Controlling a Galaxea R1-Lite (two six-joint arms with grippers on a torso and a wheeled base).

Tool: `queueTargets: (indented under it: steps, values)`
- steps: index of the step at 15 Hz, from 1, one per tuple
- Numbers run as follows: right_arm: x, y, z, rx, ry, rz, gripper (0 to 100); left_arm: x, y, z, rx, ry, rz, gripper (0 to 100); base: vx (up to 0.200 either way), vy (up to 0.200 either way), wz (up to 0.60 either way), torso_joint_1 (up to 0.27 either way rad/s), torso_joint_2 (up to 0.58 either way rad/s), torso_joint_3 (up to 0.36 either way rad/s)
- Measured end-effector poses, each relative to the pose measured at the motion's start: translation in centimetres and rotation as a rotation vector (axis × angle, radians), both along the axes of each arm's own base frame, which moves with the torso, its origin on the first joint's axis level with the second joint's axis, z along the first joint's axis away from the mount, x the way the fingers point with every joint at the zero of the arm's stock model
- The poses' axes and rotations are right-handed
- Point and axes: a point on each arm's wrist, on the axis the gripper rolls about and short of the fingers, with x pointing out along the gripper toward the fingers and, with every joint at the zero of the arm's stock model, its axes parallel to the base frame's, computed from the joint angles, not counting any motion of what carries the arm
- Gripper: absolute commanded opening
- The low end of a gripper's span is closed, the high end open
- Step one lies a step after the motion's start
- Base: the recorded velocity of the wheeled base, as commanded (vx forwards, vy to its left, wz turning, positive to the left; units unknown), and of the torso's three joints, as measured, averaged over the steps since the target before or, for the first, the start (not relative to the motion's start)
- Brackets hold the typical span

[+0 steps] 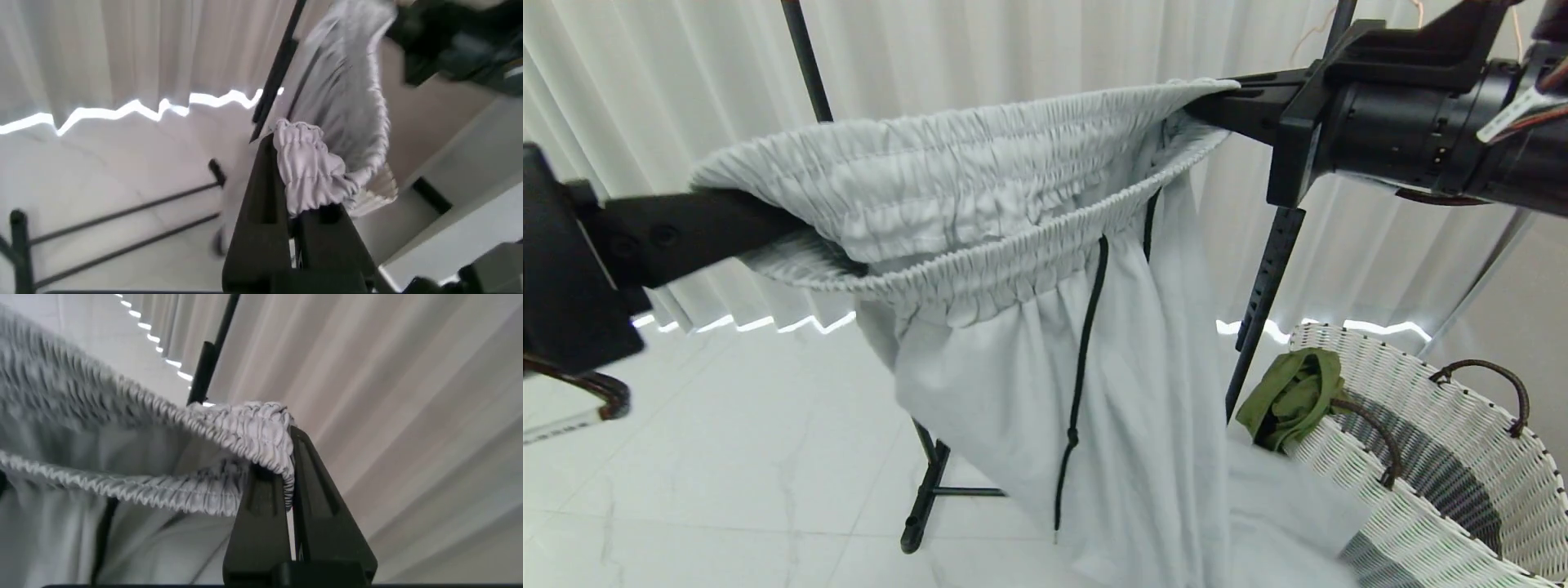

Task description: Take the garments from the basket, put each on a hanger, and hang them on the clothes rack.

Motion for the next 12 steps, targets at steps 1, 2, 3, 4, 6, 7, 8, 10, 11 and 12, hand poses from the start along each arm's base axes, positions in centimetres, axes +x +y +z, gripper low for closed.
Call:
queueTargets:
  steps: [1,2,3,4,6,7,8,10,11,12]
  values:
    - [0.2,0.2,-0.1,0.000,0.004,-0.010,0,-0.2,0.4,0.6,-0.011,-0.018,0.007,0,0.000,0.000,0.00,0.000,0.00,0.000]
    - [0.3,0.2,-0.1,0.000,0.011,-0.041,0,-0.3,0.7,1.0,0.006,-0.050,0.016,0,0.000,0.000,0.00,0.000,0.00,0.000]
    - [0.3,0.1,-0.1,0.012,0.025,-0.084,0,-0.2,0.8,1.0,0.060,-0.088,0.028,0,0.000,0.000,0.00,0.000,0.00,0.000]
    - [0.1,-0.2,-0.2,0.027,0.049,-0.119,0,0.1,0.7,0.9,0.111,-0.114,0.044,0,0.000,0.000,0.00,0.000,0.00,0.000]
    - [-0.7,-1.2,-0.6,0.055,0.098,-0.187,0,1.1,0.0,0.4,0.214,-0.134,0.129,0,0.000,0.000,0.00,0.000,0.00,0.000]
    - [-1.3,-1.9,-0.8,0.061,0.114,-0.218,0,1.7,-0.5,0.2,0.267,-0.135,0.210,0,0.000,0.000,0.00,0.000,0.00,0.000]
    - [-2.0,-2.7,-1.2,0.060,0.131,-0.247,0,2.4,-1.1,0.3,0.307,-0.136,0.278,0,0.000,0.000,0.00,0.000,0.00,0.000]
    - [-3.7,-4.4,-1.6,0.045,0.165,-0.272,0,2.8,-2.5,1.1,0.310,-0.150,0.287,0,0.000,0.000,0.00,0.000,0.00,0.000]
    - [-4.8,-5.4,-1.7,0.030,0.182,-0.277,0,2.8,-3.4,1.7,0.302,-0.166,0.259,0,0.000,0.000,0.00,0.000,0.00,0.000]
    - [-5.9,-6.2,-1.8,0.015,0.195,-0.272,0,2.6,-4.3,2.3,0.299,-0.183,0.232,0,0.000,0.000,0.00,0.000,0.00,0.000]
